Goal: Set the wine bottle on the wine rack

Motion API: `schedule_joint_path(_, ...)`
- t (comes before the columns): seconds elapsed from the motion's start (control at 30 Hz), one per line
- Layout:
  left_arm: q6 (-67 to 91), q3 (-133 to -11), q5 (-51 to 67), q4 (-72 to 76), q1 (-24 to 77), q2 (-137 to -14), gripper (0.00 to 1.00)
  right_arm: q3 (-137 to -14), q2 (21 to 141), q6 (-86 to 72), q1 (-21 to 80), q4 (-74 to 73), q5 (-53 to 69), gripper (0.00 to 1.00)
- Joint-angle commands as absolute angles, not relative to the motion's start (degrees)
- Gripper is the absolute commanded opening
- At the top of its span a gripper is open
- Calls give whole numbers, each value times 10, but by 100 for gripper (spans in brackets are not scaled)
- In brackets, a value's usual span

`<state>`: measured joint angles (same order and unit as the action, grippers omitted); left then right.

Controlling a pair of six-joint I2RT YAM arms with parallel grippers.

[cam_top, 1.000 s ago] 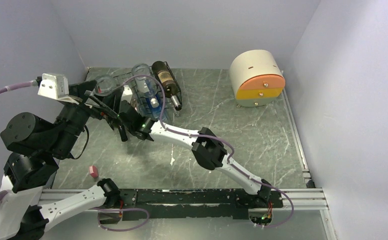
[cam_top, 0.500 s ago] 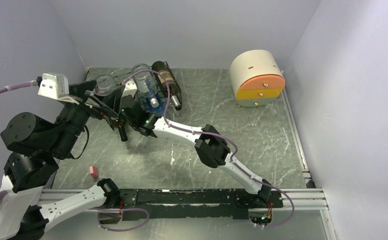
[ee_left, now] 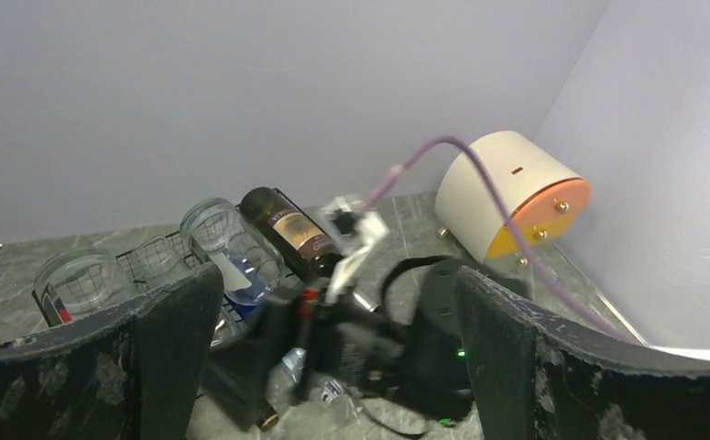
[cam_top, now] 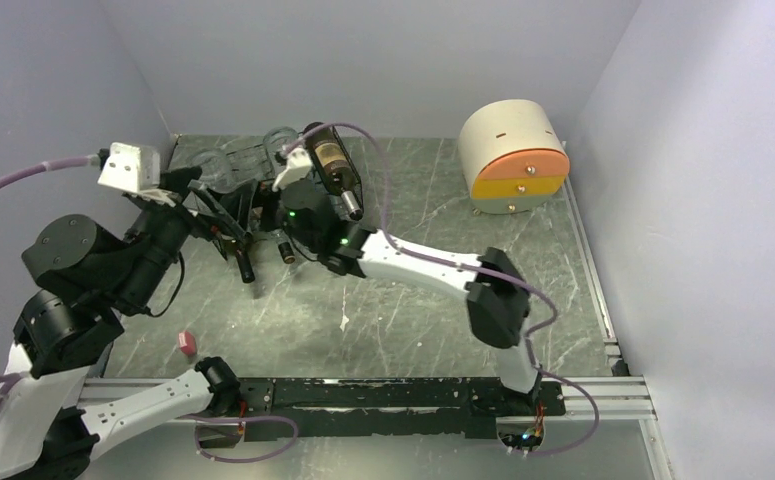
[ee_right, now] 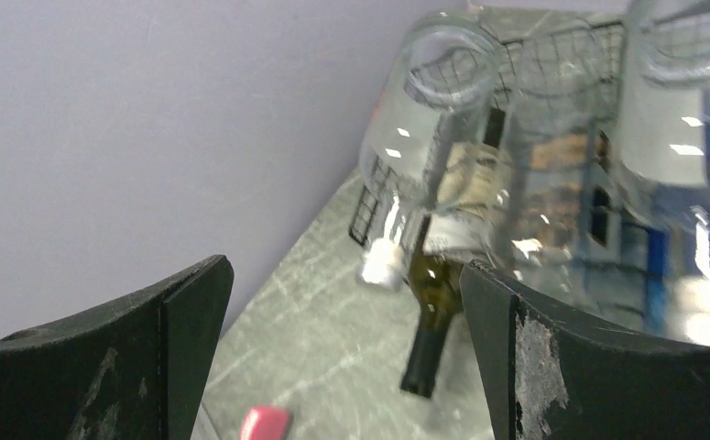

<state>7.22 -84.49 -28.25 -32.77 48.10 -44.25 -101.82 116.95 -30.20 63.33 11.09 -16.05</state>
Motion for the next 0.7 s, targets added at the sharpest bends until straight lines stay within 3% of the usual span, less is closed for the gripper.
schedule_joint_path(0.0,65,-824,-277,-310,478,-406,99,-876,1055,-309,632,103,-171,100)
schedule_joint_path(0.27,100,-819,-299,-342,479,-382,99,-645,814,-341,632,-55,-299,100)
schedule_joint_path(0.5,124,-829,-322,-407,479,-369,99,-649,697,-433,632,-373,-456,100)
schedule_joint_path(0.67,120,-863,-291,-419,478,-367,99,-705,623,-454,632,-501,-513,100)
